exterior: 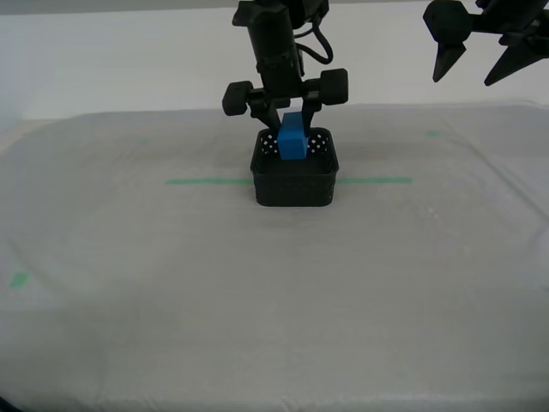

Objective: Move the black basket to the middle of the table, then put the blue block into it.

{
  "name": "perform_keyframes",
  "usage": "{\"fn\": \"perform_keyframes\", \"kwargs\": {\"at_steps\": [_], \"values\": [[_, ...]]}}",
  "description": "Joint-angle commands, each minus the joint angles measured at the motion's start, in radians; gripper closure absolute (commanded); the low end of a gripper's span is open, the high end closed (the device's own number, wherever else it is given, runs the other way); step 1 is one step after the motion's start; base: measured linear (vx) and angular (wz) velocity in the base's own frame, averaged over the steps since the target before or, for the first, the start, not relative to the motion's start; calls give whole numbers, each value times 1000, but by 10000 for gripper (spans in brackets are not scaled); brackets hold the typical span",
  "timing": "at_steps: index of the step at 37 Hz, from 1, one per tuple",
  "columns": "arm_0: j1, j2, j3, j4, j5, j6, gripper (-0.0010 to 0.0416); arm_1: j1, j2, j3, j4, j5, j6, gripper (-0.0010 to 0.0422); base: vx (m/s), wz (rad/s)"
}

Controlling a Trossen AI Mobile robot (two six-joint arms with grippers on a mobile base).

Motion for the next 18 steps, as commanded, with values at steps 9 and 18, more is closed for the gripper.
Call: {"fn": "perform_keyframes", "kwargs": {"at_steps": [9, 18], "values": [[0, -1, 0, 0, -2, -1, 7, -1, 0, -11, 32, -21, -2, 412, 0, 0], [0, -1, 0, 0, -2, -1, 7, -1, -1, -11, 14, -21, 18, 412, 0, 0]]}}
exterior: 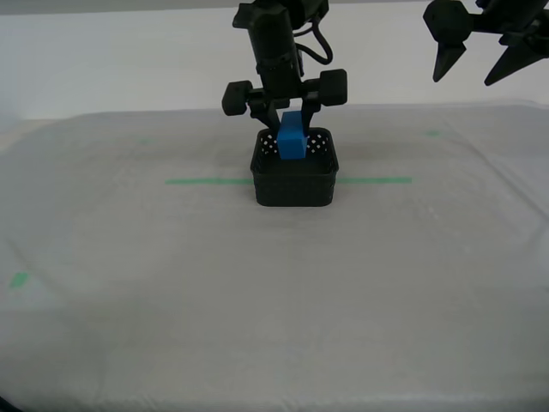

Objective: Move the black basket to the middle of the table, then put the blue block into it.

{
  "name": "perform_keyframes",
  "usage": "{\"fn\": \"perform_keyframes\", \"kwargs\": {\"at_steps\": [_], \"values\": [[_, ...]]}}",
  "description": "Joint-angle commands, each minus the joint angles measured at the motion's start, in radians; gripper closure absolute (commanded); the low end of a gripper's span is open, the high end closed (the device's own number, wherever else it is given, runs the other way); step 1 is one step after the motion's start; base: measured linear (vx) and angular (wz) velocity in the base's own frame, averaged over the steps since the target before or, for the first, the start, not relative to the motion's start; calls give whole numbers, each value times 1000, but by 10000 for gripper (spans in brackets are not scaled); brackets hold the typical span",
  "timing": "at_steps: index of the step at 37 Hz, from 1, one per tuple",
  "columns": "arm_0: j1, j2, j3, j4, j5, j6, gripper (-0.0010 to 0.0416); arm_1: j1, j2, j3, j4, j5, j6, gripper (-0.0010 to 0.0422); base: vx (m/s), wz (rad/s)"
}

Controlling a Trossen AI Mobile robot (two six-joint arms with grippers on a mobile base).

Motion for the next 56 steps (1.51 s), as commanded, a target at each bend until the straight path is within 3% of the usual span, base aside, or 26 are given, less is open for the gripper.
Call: {"fn": "perform_keyframes", "kwargs": {"at_steps": [1, 8, 37, 46, 56], "values": [[0, -1, 0, 0, -2, -1, 7, -1, -1, 1, -11, -4, 17, 412, 0, 0], [0, -1, 0, 0, -2, -1, 7, -1, -1, 1, -11, -4, 20, 391, 0, 0], [0, -1, 0, 0, -2, -1, 7, -1, -1, 1, -11, -3, 19, 143, 0, 0], [0, -1, 0, 0, -2, -1, 7, -1, -1, 1, -15, -3, 23, 114, 0, 0], [0, -1, 0, 0, -2, -1, 7, -1, -1, 1, -35, -3, 89, 108, 0, 0]]}}
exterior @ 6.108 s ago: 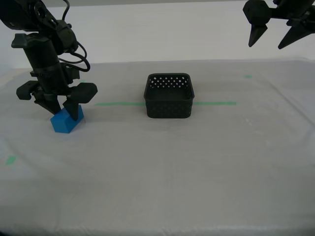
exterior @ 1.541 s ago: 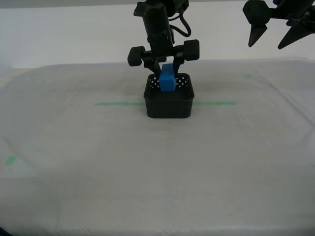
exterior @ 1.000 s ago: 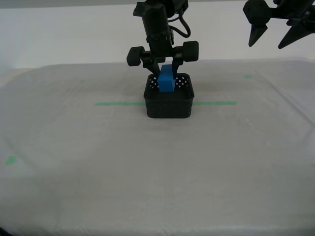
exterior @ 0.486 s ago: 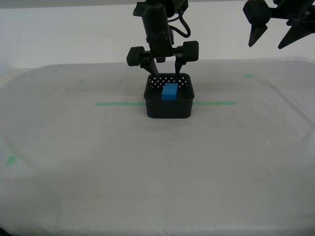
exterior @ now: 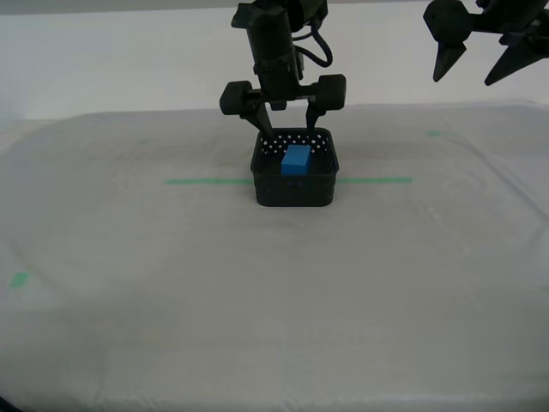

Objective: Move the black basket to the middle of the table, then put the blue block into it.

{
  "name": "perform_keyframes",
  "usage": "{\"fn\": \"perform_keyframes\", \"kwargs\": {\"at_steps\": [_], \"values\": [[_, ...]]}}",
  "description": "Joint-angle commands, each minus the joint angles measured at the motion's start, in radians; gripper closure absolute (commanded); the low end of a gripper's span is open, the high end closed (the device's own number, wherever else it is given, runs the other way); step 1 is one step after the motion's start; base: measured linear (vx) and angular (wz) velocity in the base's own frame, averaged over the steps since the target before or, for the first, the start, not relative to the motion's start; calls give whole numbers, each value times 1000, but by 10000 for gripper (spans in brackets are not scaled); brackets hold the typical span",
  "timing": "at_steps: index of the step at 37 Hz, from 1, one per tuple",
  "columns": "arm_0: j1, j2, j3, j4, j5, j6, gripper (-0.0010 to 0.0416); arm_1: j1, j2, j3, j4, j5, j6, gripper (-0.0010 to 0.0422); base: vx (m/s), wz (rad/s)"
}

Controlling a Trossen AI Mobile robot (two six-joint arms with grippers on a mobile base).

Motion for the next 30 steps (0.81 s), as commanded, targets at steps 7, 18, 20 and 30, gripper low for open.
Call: {"fn": "perform_keyframes", "kwargs": {"at_steps": [7, 18, 20, 30], "values": [[0, -1, 0, 0, -2, -1, 7, -1, -3, 1, -11, -3, 41, 108, 0, 0], [0, -1, 0, 0, -2, -1, 7, 2, -3, 54, -43, -4, 61, 108, 0, 0], [0, -1, 0, 0, -2, -1, 7, 2, -3, 67, -45, -4, 74, 108, 0, 0], [0, -1, 0, 0, -2, -1, 7, 10, -3, 143, -100, -4, 120, 108, 0, 0]]}}
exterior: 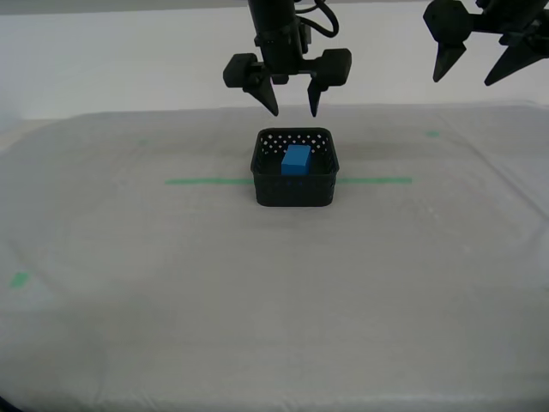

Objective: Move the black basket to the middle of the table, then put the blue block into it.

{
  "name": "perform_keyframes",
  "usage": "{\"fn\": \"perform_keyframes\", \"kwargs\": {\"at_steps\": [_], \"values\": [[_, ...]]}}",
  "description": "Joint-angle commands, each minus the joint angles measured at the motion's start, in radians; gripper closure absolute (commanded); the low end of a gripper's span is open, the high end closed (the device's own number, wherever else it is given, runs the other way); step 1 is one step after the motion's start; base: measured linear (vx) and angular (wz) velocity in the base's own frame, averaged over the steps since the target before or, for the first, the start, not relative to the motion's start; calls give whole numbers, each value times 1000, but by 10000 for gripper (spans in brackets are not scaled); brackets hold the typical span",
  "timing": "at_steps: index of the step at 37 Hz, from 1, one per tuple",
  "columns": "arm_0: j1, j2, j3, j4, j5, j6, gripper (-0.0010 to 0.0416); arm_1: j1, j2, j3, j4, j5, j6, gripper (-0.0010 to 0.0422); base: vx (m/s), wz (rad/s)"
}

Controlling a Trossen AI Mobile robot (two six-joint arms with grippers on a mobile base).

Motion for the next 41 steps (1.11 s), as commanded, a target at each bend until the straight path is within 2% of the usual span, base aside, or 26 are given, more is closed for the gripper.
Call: {"fn": "perform_keyframes", "kwargs": {"at_steps": [1, 5, 16, 36, 41], "values": [[1, -1, 0, 0, -2, -1, 7, 7, -1, 23, -24, -2, 13, 108, 0, 0], [1, -1, 0, 1, -2, -1, 7, 15, -1, 35, -36, -2, 34, 108, 0, 0], [1, -1, 0, 0, -2, -1, 7, 58, -14, 43, -92, -2, 50, 108, 0, 0], [1, -1, 0, 0, -2, -1, 7, 172, -97, 43, -116, -2, 69, 108, 0, 0], [1, -1, 0, 0, -2, -1, 7, 198, -107, 42, -135, -10, 93, 108, 0, 0]]}}
